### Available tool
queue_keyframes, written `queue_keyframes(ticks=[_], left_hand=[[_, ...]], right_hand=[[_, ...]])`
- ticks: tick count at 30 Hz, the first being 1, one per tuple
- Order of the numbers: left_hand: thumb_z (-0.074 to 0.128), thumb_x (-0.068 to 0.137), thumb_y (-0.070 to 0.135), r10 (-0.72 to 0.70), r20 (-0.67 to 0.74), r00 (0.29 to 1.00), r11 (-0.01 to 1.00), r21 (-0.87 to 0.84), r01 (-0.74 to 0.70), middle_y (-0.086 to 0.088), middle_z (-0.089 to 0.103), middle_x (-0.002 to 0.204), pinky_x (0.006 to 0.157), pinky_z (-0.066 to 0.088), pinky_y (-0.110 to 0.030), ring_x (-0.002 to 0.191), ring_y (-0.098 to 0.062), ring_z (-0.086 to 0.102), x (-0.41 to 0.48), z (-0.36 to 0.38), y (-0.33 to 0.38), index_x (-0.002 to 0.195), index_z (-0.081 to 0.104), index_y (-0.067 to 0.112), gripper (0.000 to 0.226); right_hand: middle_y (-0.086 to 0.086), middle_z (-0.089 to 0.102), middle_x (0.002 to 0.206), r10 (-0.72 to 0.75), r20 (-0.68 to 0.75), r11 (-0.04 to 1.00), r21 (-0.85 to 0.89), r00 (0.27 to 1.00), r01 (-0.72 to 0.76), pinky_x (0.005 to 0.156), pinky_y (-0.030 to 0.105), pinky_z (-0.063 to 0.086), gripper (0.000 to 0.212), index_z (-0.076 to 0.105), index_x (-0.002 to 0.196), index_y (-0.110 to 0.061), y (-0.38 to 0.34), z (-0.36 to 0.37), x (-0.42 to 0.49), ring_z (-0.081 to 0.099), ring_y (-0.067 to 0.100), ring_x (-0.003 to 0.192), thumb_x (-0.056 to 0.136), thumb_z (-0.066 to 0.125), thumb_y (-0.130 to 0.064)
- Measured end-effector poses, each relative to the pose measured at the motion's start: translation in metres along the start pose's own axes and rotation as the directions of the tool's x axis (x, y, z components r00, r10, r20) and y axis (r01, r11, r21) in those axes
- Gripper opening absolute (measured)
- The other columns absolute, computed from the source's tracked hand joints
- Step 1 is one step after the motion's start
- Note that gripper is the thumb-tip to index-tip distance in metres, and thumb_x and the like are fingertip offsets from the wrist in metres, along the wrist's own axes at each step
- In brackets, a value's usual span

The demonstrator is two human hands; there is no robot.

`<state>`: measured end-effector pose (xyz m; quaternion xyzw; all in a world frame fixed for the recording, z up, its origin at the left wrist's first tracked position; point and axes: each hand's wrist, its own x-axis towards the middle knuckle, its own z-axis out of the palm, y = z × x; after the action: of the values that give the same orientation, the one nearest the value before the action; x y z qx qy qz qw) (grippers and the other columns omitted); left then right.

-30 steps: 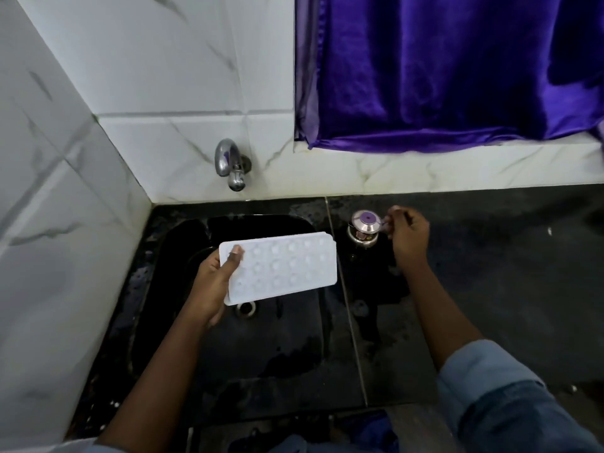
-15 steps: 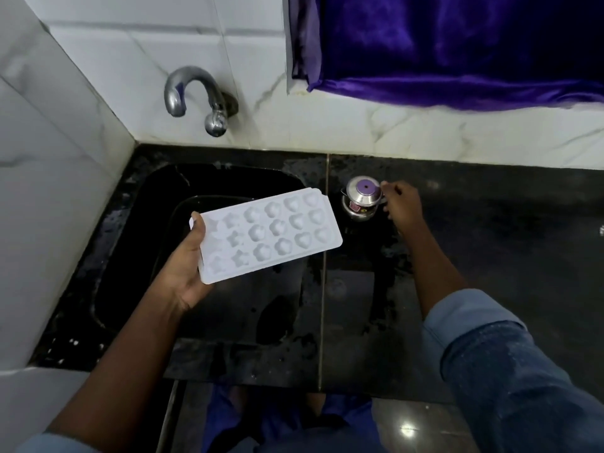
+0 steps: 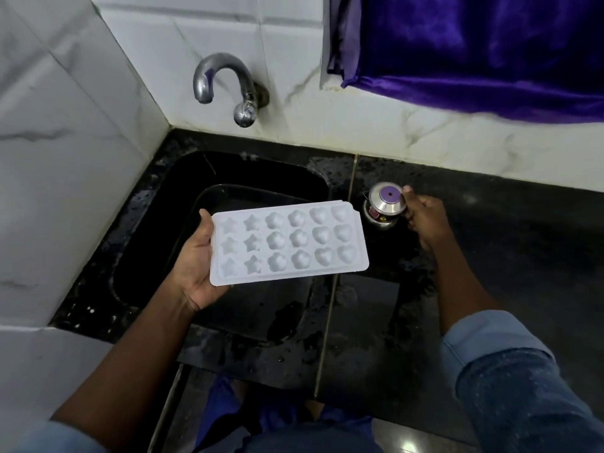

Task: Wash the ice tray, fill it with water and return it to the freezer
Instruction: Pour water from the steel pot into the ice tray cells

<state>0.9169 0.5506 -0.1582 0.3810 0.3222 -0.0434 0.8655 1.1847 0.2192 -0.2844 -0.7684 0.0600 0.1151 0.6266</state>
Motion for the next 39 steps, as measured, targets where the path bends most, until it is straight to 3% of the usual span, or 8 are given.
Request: queue_keyframes(ticks=[6,12,15,19,23,31,35,39], left_hand=[[0.033,0.102,0.075,-0.042,0.024,0.999,0.996,-0.075,0.044,-0.018,0.065,0.143,0.089,0.062,-0.058,0.125,-0.038,0.068,0.000,-0.002,-0.003,0.126,0.078,0.011,0.082],[0.038,0.100,0.076,-0.078,0.076,0.994,0.988,-0.130,0.087,-0.019,0.066,0.142,0.086,0.063,-0.059,0.122,-0.040,0.070,-0.007,0.005,-0.002,0.125,0.078,0.010,0.081],[0.039,0.101,0.075,-0.078,0.121,0.990,0.981,-0.170,0.098,-0.021,0.065,0.142,0.088,0.061,-0.059,0.122,-0.041,0.069,-0.013,0.011,0.005,0.127,0.076,0.008,0.081],[0.035,0.106,0.071,-0.089,0.293,0.952,0.982,-0.136,0.134,-0.021,0.052,0.156,0.117,0.042,-0.059,0.143,-0.040,0.052,-0.022,0.015,0.019,0.148,0.058,0.007,0.080],[0.041,0.103,0.066,-0.032,0.210,0.977,0.989,-0.137,0.062,-0.017,0.067,0.141,0.087,0.063,-0.055,0.120,-0.036,0.071,-0.037,0.030,0.024,0.129,0.076,0.013,0.069],[0.045,0.102,0.066,-0.006,0.221,0.975,0.998,-0.053,0.018,-0.016,0.064,0.145,0.101,0.055,-0.060,0.128,-0.036,0.067,-0.051,0.028,0.034,0.129,0.076,0.014,0.067],[0.044,0.102,0.067,-0.027,0.229,0.973,0.999,-0.033,0.035,-0.016,0.064,0.145,0.101,0.055,-0.060,0.126,-0.036,0.068,-0.056,0.027,0.032,0.128,0.077,0.015,0.067],[0.042,0.103,0.066,-0.021,0.246,0.969,0.998,-0.044,0.033,-0.015,0.066,0.143,0.098,0.057,-0.059,0.123,-0.036,0.070,-0.062,0.028,0.031,0.125,0.079,0.015,0.067]], right_hand=[[-0.007,0.038,0.048,0.028,-0.005,0.977,0.210,1.000,-0.026,0.043,0.023,0.019,0.040,0.059,0.067,-0.018,-0.009,-0.001,-0.015,0.029,0.007,0.042,0.102,0.065,-0.035],[-0.010,0.047,0.050,-0.075,-0.030,0.916,0.393,0.997,0.080,0.041,0.022,0.016,0.037,0.070,0.059,-0.023,-0.092,-0.024,-0.043,0.031,0.005,0.042,0.096,0.066,-0.027],[-0.007,0.051,0.052,-0.184,-0.010,0.923,0.342,0.983,0.176,0.042,0.025,0.019,0.036,0.071,0.064,-0.021,-0.138,-0.037,-0.058,0.033,0.008,0.044,0.099,0.066,-0.025],[-0.004,0.057,0.055,-0.243,0.055,0.931,0.294,0.968,0.217,0.041,0.021,0.025,0.030,0.070,0.072,-0.019,-0.183,-0.046,-0.082,0.039,0.008,0.044,0.101,0.064,-0.022],[-0.002,0.061,0.061,-0.252,0.154,0.938,0.284,0.955,0.201,0.041,0.020,0.024,0.030,0.075,0.073,-0.018,-0.200,-0.049,-0.096,0.042,0.007,0.047,0.101,0.063,-0.020],[-0.002,0.050,0.049,-0.297,0.286,0.951,0.169,0.911,0.258,0.037,0.020,0.022,0.037,0.070,0.062,-0.013,-0.209,-0.042,-0.126,0.035,0.009,0.039,0.098,0.065,-0.015],[-0.004,0.058,0.050,-0.294,0.307,0.955,0.063,0.905,0.289,0.044,0.017,0.037,0.031,0.066,0.069,-0.006,-0.217,-0.038,-0.139,0.048,0.007,0.042,0.099,0.066,-0.013],[0.013,0.062,0.062,-0.317,0.357,0.939,-0.011,0.879,0.343,0.054,0.025,0.038,0.029,0.074,0.073,-0.005,-0.225,-0.040,-0.144,0.051,0.022,0.053,0.094,0.074,-0.025]])
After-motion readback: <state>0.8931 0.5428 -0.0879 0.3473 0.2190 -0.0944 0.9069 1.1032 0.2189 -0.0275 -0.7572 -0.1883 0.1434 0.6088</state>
